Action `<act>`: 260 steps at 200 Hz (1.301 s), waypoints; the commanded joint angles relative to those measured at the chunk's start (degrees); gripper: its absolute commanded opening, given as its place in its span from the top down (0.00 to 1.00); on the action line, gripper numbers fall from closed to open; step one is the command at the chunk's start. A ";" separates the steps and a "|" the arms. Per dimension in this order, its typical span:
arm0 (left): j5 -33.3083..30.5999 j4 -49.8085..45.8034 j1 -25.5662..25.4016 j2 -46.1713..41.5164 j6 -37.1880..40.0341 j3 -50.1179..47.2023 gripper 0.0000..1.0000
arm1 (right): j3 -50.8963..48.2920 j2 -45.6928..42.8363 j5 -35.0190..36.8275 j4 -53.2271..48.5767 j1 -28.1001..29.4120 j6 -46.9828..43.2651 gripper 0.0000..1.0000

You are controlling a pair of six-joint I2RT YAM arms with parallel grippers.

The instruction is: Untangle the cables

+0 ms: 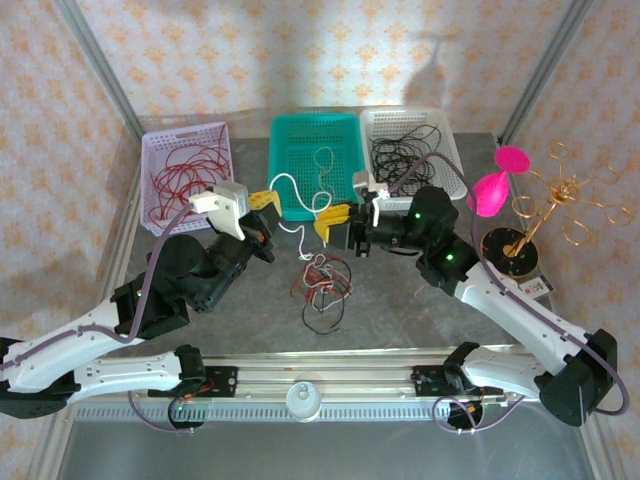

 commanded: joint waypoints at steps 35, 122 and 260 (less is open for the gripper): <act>0.60 -1.32 -0.26 -0.03 -0.33 1.96 1.00 | -0.26 -1.25 17.62 -7.81 0.17 -5.67 1.00; -0.23 -2.19 -0.28 1.11 2.97 6.25 1.00 | -9.31 -7.76 56.88 -5.10 0.17 -11.72 1.00; -1.86 -6.83 -0.30 6.24 3.26 11.07 1.00 | -22.77 -14.15 93.00 18.90 0.79 -36.04 0.68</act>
